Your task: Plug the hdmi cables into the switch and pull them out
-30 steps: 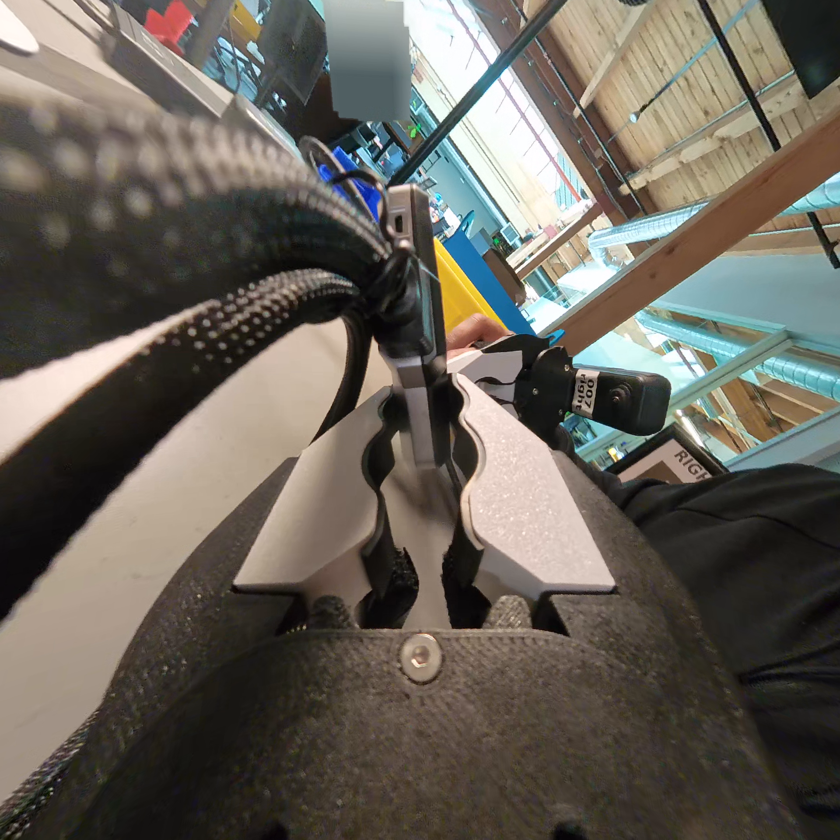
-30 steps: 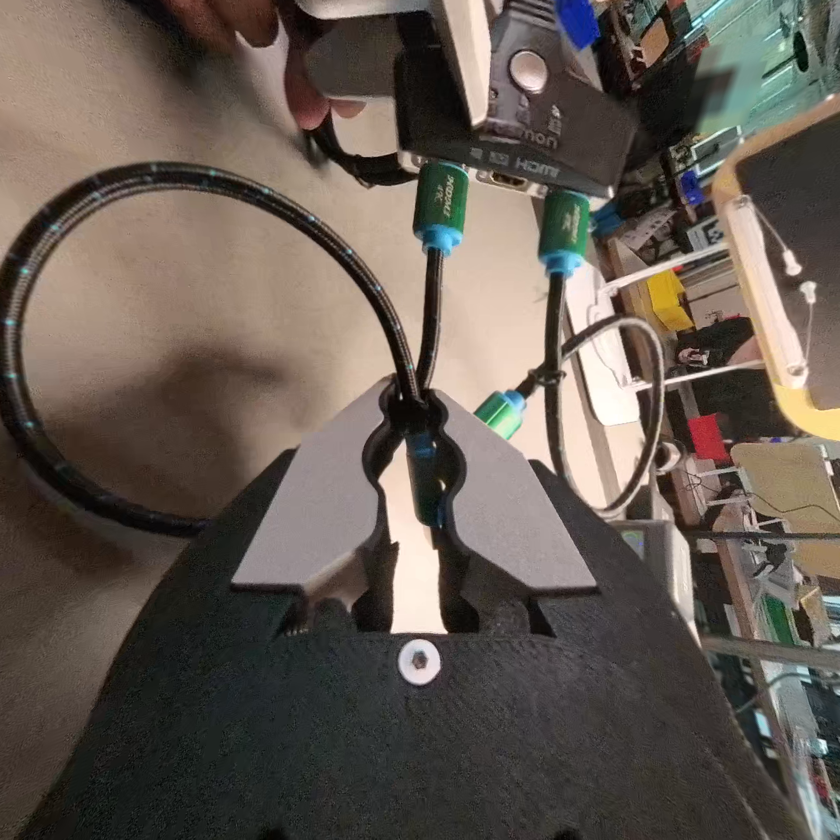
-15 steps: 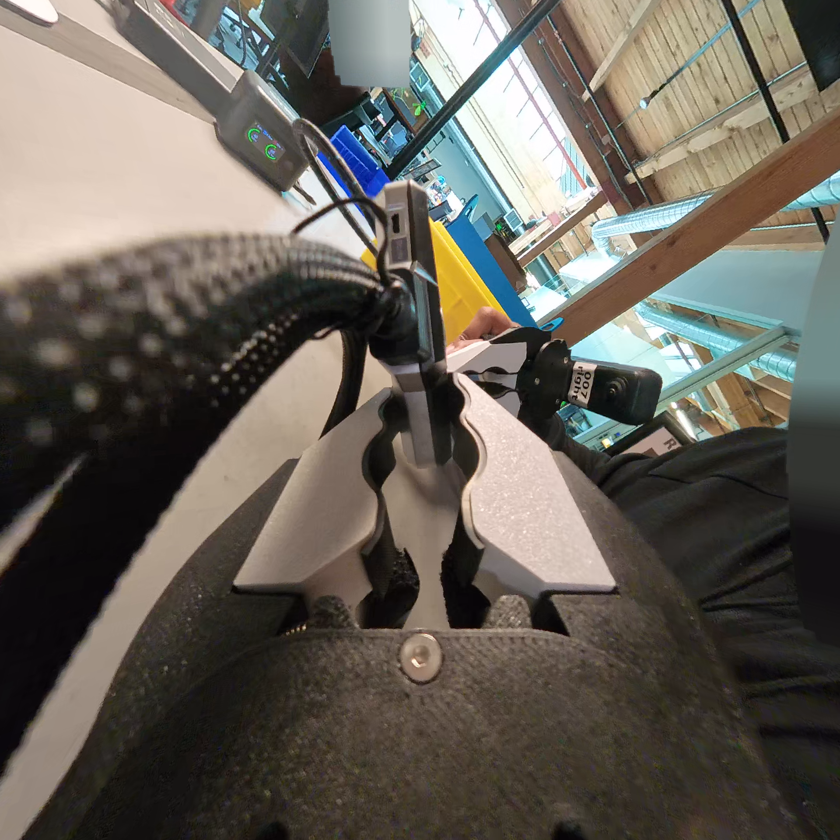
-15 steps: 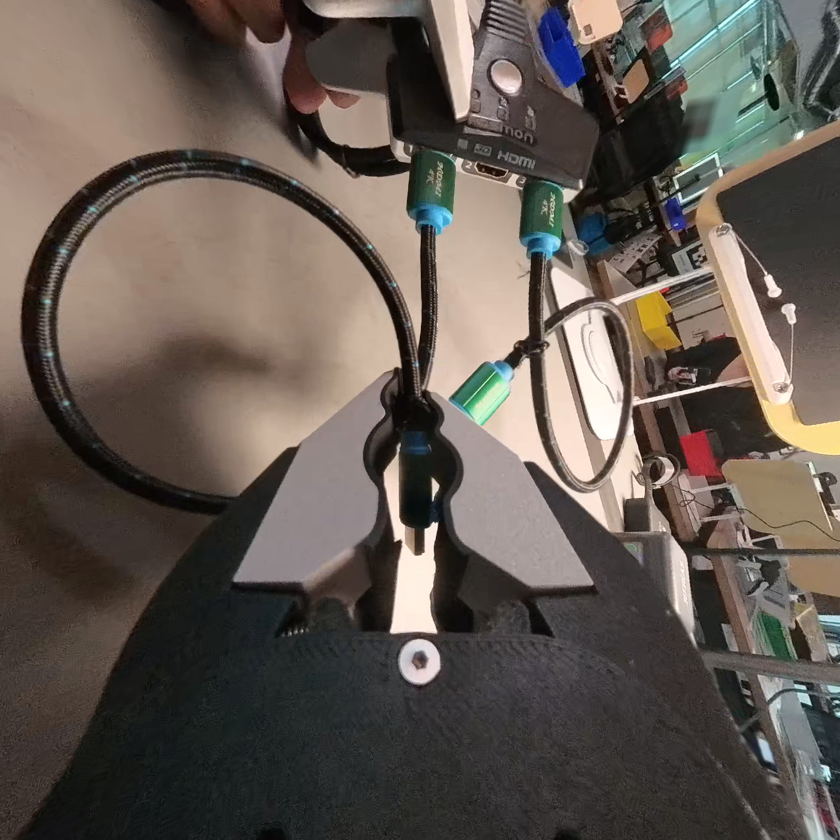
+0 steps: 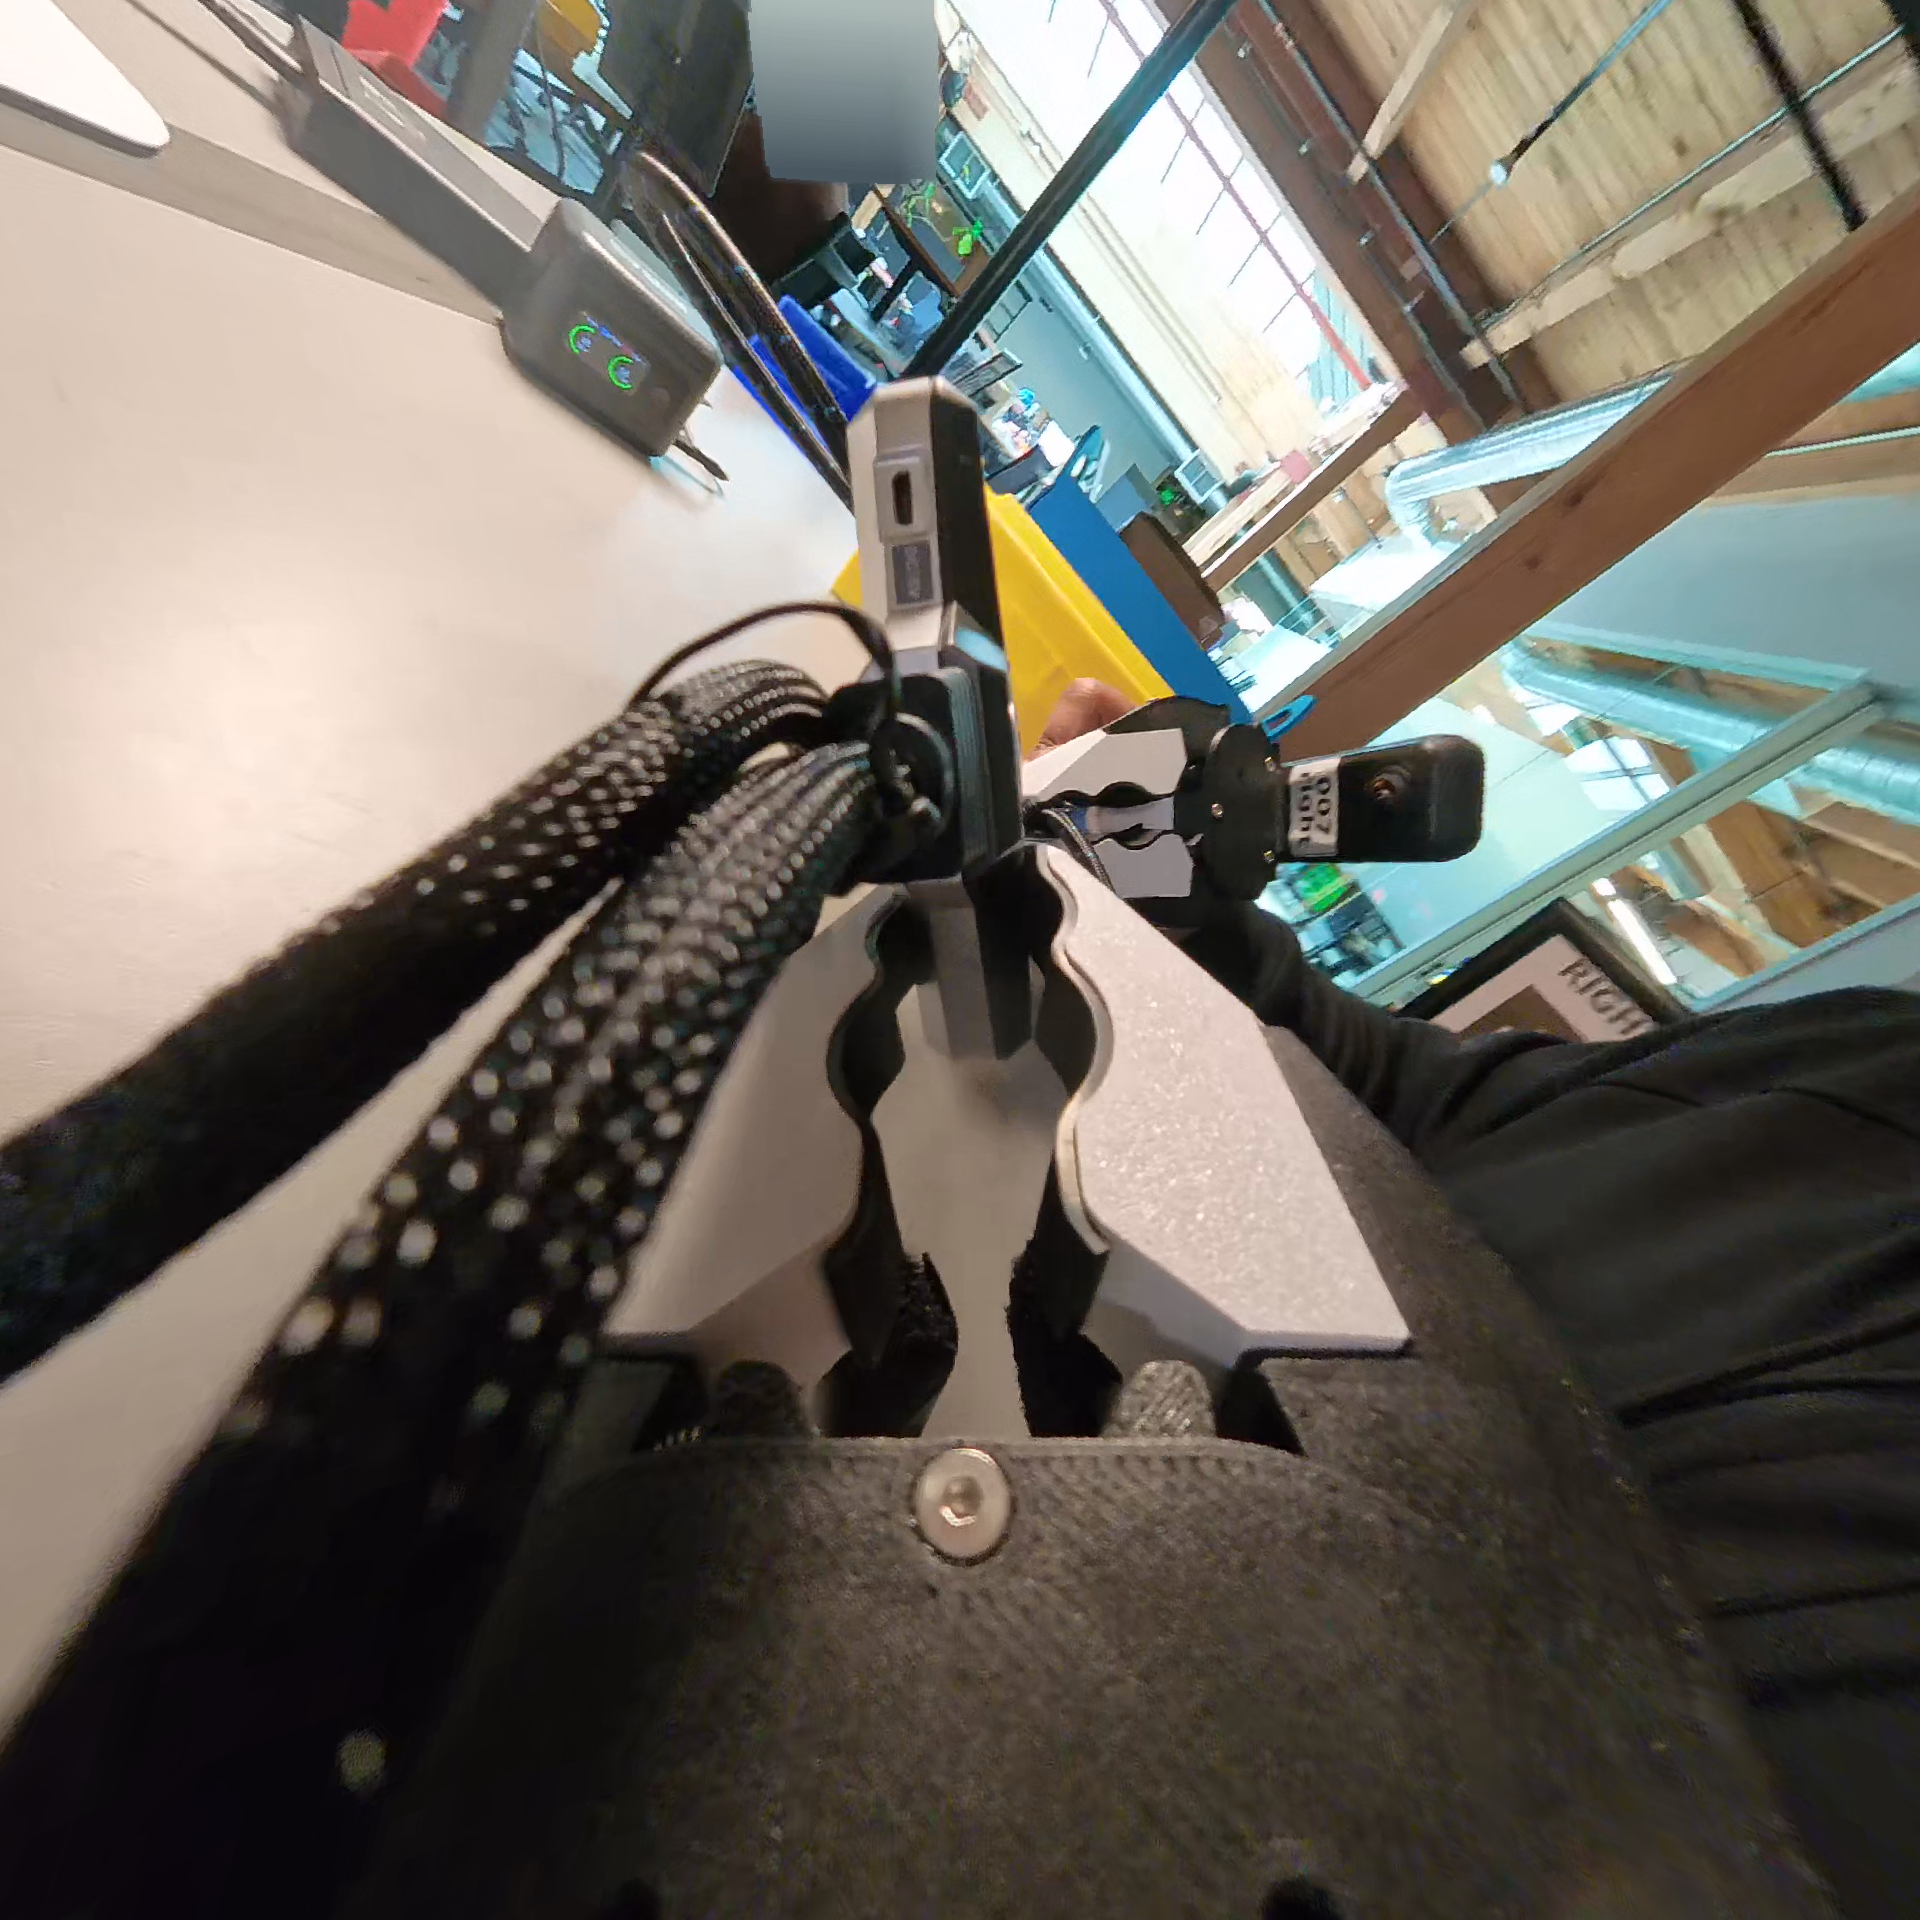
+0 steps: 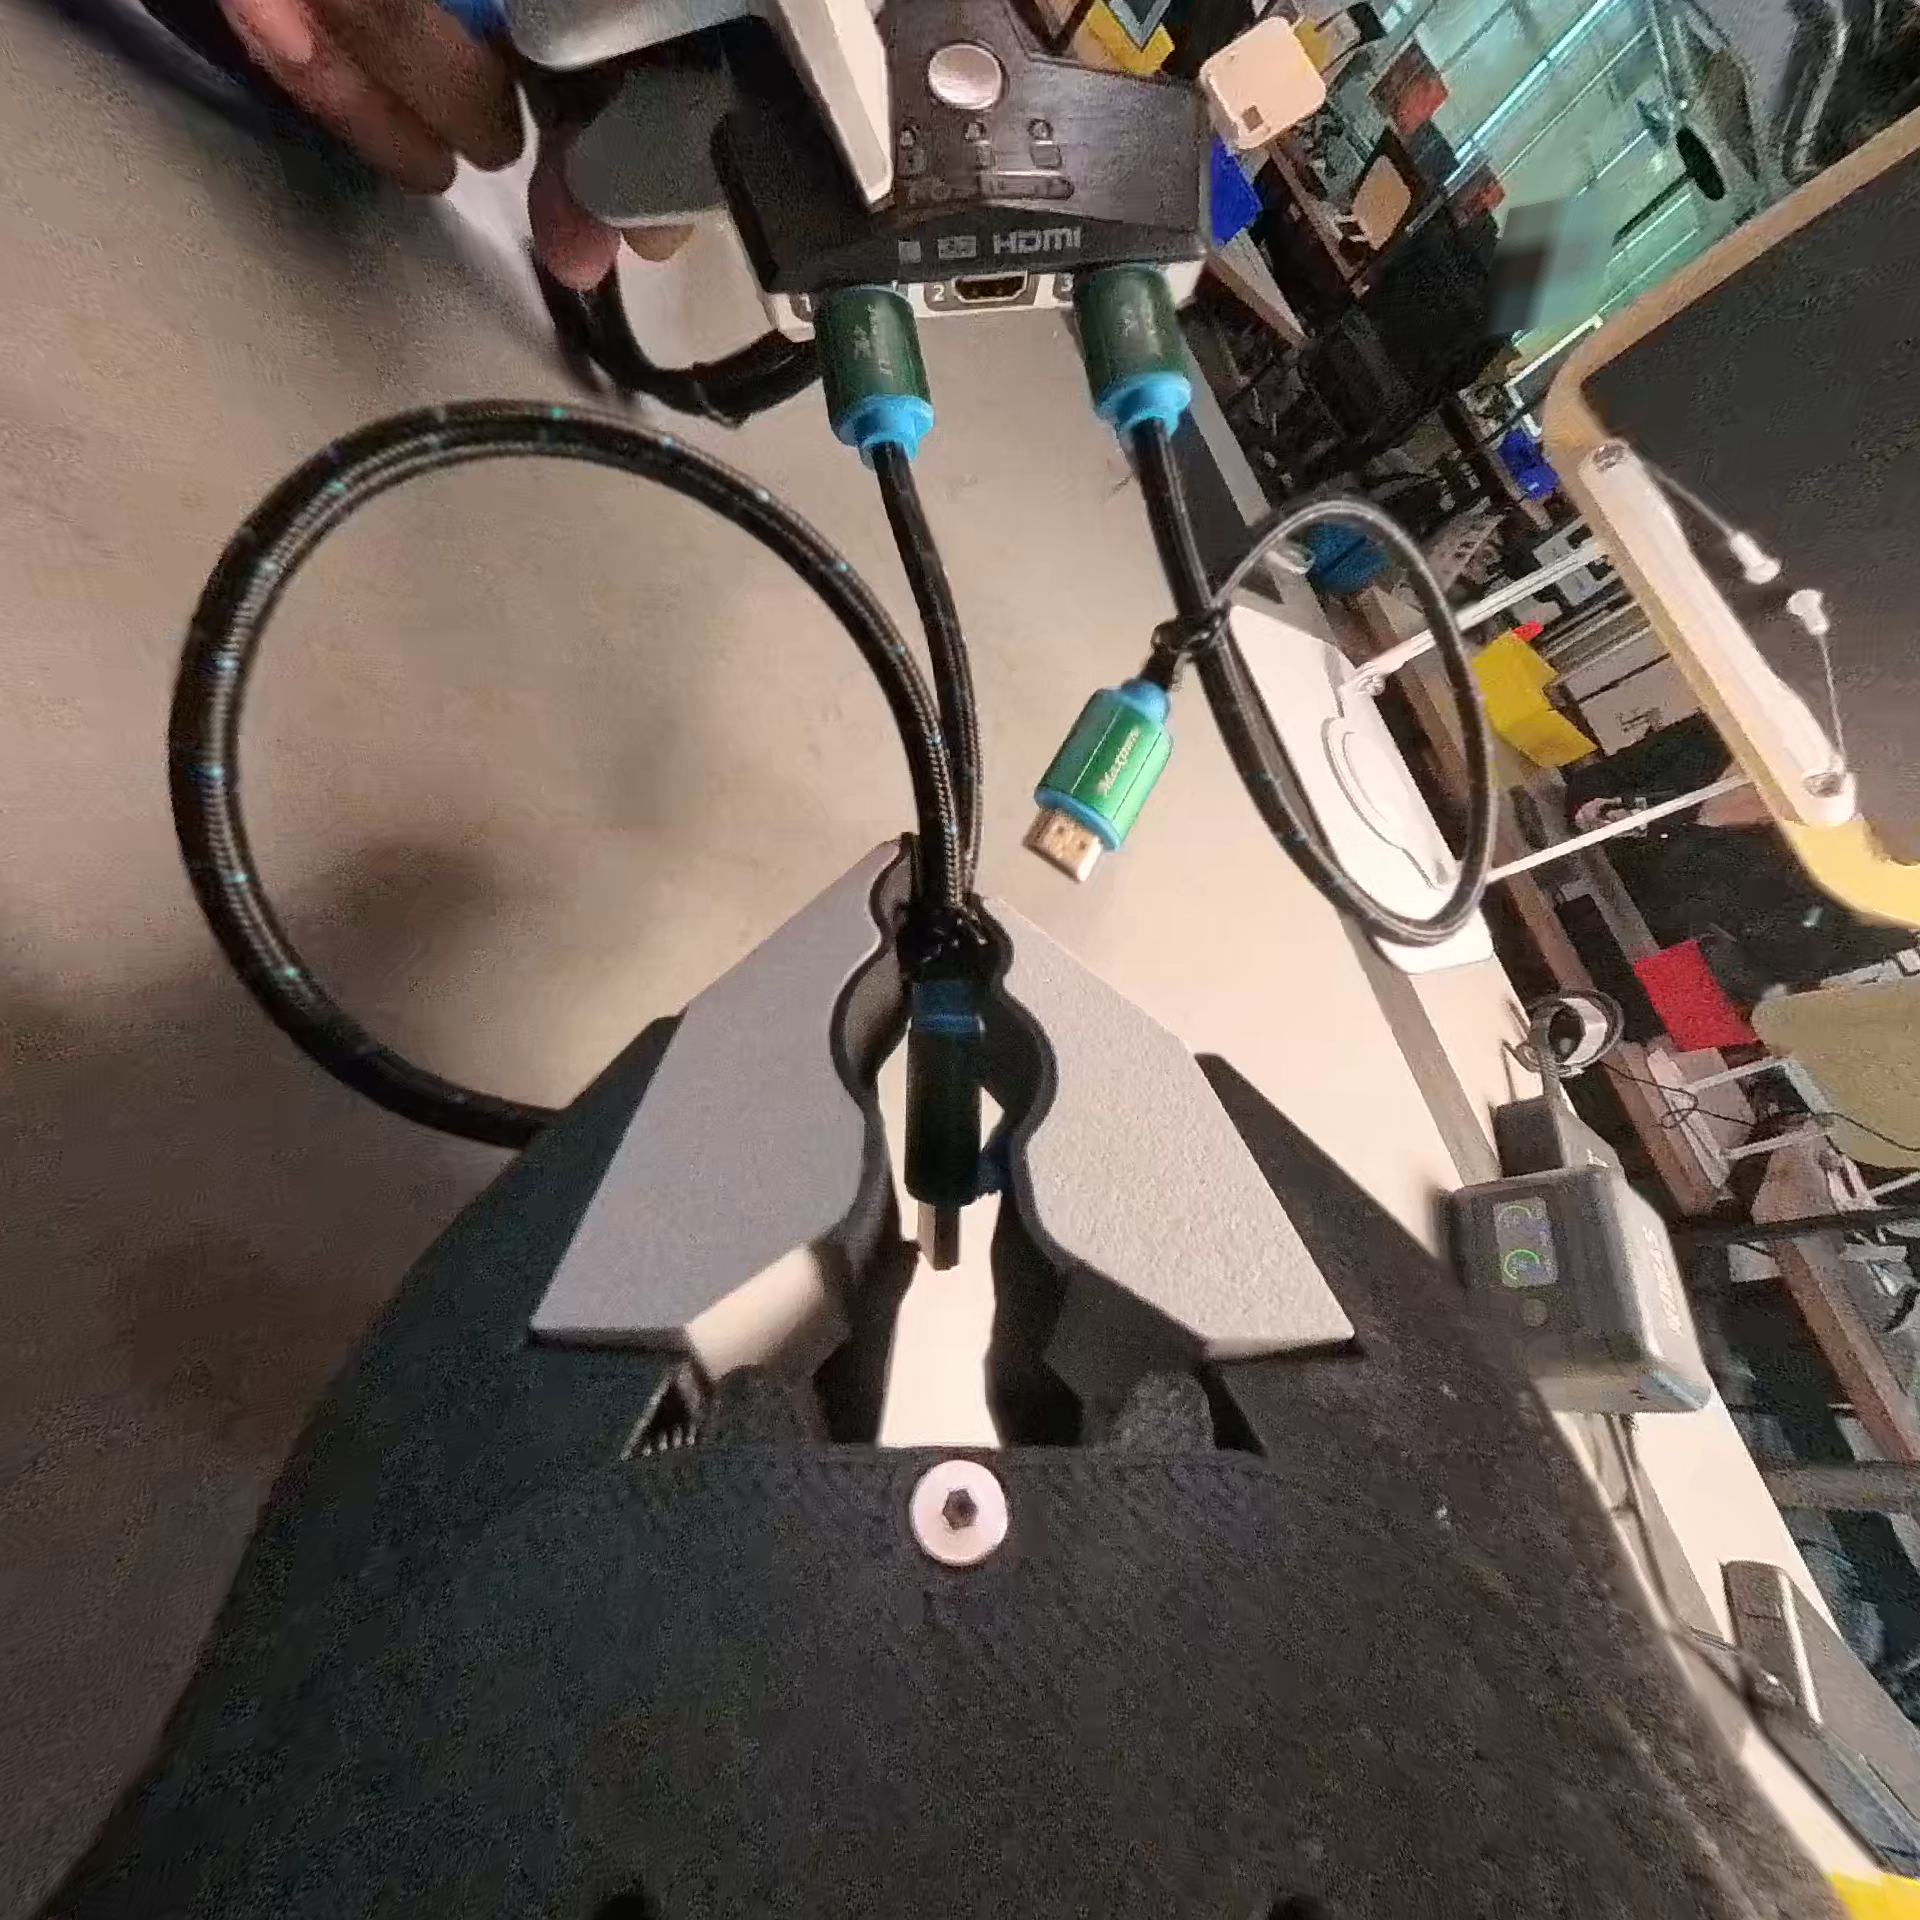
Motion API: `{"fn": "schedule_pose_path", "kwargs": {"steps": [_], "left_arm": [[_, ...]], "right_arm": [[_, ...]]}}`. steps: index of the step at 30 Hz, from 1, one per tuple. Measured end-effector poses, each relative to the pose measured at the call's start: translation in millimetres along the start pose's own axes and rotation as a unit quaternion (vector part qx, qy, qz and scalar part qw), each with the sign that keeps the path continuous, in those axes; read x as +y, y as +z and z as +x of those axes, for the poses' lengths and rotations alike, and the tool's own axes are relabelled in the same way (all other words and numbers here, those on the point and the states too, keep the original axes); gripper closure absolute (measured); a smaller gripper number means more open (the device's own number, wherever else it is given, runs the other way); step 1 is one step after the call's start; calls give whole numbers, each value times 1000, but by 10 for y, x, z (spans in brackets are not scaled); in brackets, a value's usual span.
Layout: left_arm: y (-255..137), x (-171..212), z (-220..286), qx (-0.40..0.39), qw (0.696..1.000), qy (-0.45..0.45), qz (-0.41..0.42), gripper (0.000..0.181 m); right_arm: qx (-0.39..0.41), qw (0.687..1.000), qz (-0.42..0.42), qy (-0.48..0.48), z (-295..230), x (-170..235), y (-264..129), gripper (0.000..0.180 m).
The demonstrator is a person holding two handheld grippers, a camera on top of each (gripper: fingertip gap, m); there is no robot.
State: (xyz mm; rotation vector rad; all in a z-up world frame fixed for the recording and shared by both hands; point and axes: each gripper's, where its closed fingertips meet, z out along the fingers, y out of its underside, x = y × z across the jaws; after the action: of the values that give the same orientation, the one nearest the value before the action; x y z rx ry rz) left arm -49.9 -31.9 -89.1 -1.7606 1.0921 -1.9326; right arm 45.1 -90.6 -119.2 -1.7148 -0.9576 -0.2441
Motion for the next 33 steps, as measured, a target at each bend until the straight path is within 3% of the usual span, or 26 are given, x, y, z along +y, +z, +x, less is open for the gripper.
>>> {"fn": "schedule_pose_path", "kwargs": {"steps": [1,6,11,14,22,27,33], "left_arm": [[-6,-8,21,8,1000,-10,2,160],[-64,-47,82,0,999,-18,37,159],[-235,-11,-16,-42,995,-36,84,161],[-292,-22,23,-39,994,-28,98,160],[-151,168,216,-26,997,2,68,160],[-107,358,422,2,999,-7,49,160],[-144,712,659,-21,999,-30,40,160]], "right_arm": [[5,1000,-1,-2,8,-16,-5,170],[4,1000,3,-5,-143,-93,-58,166],[-18,999,-24,24,-350,7,-203,131],[-11,999,11,39,-381,-192,-264,128],[-33,990,48,130,-364,-723,-79,142],[-70,994,0,89,-716,-752,90,146],[-64,997,1,45,-1055,-887,-54,159]]}}
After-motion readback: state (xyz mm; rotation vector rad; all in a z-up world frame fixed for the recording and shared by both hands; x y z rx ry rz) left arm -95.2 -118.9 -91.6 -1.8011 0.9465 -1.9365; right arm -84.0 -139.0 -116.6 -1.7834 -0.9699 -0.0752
